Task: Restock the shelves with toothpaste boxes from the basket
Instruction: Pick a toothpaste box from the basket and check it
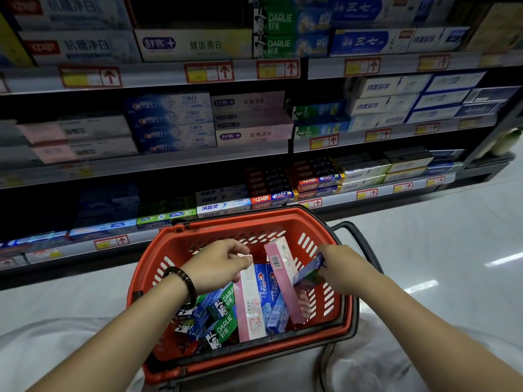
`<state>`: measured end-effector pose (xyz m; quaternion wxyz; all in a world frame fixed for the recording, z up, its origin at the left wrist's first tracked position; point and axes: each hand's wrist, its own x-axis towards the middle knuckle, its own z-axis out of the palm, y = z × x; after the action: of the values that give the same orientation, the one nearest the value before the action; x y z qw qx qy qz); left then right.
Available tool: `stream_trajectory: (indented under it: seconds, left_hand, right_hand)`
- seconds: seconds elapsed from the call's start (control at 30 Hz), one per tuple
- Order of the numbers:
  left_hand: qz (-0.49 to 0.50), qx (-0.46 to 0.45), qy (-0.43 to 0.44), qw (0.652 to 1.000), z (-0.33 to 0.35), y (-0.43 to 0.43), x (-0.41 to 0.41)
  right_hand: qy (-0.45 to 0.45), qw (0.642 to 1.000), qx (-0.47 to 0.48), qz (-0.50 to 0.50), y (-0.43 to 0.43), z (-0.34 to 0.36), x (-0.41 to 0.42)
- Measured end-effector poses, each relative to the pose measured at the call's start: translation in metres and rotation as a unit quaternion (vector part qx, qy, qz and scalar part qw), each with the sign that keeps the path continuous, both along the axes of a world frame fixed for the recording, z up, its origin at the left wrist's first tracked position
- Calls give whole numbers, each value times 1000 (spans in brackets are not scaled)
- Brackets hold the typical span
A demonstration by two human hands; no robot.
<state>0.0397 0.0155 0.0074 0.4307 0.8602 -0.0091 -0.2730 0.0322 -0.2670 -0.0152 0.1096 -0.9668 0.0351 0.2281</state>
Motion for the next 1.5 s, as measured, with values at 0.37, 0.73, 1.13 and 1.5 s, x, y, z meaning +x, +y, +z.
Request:
stream_trajectory:
  seconds: [0.37,0.73,1.13,1.5]
  left_hand:
    - [7,9,-4,1000,-6,3,1]
    - [-18,45,-37,998,-10,4,2]
    - [-56,20,-48,997,-10,1,3]
    - [11,-104,-9,994,-7,0,4]
  right_hand:
    - [-24,981,161,-109,7,12,5]
    - [-28,904,379,-194,16,29,1]
    - [-39,878,447,-169,27,39,2]
    - [-63,862,481,-146,32,39,5]
